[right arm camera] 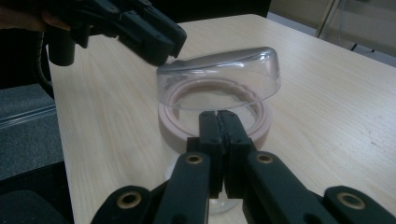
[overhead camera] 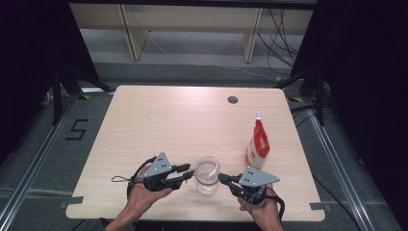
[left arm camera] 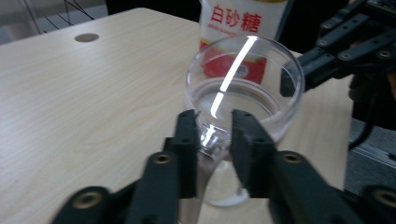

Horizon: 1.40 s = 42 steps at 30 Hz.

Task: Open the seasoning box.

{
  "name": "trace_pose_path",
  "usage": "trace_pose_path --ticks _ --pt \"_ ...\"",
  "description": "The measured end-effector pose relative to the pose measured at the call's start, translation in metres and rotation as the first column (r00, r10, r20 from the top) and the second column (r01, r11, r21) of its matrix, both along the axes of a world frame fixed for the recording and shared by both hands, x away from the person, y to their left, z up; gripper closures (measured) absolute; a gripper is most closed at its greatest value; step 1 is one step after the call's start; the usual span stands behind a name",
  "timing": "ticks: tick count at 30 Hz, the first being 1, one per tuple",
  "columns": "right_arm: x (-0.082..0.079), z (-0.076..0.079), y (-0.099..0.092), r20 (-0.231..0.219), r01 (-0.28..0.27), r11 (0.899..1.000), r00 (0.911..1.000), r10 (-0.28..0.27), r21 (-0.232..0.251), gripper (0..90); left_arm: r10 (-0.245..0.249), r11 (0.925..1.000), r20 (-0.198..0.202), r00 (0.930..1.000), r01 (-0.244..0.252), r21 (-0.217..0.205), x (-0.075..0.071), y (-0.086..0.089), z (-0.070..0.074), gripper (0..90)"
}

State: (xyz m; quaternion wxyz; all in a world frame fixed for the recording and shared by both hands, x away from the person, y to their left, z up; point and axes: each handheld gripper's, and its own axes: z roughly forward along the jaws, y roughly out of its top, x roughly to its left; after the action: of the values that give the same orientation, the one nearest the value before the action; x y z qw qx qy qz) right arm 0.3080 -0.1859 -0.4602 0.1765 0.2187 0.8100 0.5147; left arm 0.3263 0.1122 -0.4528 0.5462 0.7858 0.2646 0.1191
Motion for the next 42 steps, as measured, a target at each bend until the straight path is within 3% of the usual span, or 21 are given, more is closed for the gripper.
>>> trace_pose_path --ticks 2,6,9,14,16,18,22,25,29,32,42 --pt "-0.001 0.000 0.002 0.006 0.009 1.000 0.9999 -0.009 0.010 89.7 0.012 0.9998 -0.027 0.9996 -0.012 -0.013 -0.004 0.002 -0.001 55.4" --pt "0.000 0.002 0.003 0.012 -0.008 1.000 0.9999 0.008 0.002 89.7 -0.023 0.9997 -0.017 0.9996 0.023 -0.001 -0.006 0.008 -0.009 39.8" --pt "0.000 0.003 0.005 0.023 -0.002 1.000 0.9997 0.002 0.004 89.6 0.007 1.0000 -0.071 0.9975 -0.008 -0.002 -0.006 0.014 -0.019 32.9" --pt "0.001 0.005 0.009 0.044 -0.011 1.000 0.9990 0.010 0.008 89.5 0.015 0.9998 -0.086 0.9962 -0.014 0.012 -0.009 0.022 -0.027 25.9" --pt "0.001 0.008 0.010 0.056 -0.014 1.000 0.9983 0.015 -0.018 89.5 0.021 0.9997 -0.096 0.9952 -0.020 0.013 -0.011 0.023 -0.029 23.2" --pt "0.002 0.011 0.011 0.058 -0.021 1.000 0.9981 0.022 -0.018 89.5 0.009 0.9995 -0.082 0.9966 -0.007 0.031 -0.012 0.025 -0.030 21.8" --pt "0.002 0.015 0.014 0.071 -0.017 1.000 0.9973 0.018 -0.011 89.3 0.020 0.9994 -0.099 0.9949 -0.017 0.029 -0.014 0.027 -0.033 17.6" --pt "0.004 0.016 0.017 0.090 -0.015 1.000 0.9959 0.014 0.006 89.2 0.031 0.9984 -0.107 0.9938 -0.026 0.050 -0.015 0.030 -0.034 17.1" --pt "0.004 0.019 0.021 0.076 -0.028 1.000 0.9967 0.028 0.007 89.3 0.032 0.9988 -0.107 0.9937 -0.028 0.041 -0.016 0.032 -0.035 17.6" --pt "0.004 0.018 0.025 0.081 -0.052 0.999 0.9954 0.052 0.000 89.2 0.038 0.9973 -0.091 0.9951 -0.032 0.065 -0.017 0.034 -0.034 17.6" --pt "0.005 0.020 0.036 0.084 -0.075 0.997 0.9937 0.075 0.004 88.3 0.054 0.9972 -0.105 0.9930 -0.048 0.057 -0.017 0.034 -0.038 17.6"
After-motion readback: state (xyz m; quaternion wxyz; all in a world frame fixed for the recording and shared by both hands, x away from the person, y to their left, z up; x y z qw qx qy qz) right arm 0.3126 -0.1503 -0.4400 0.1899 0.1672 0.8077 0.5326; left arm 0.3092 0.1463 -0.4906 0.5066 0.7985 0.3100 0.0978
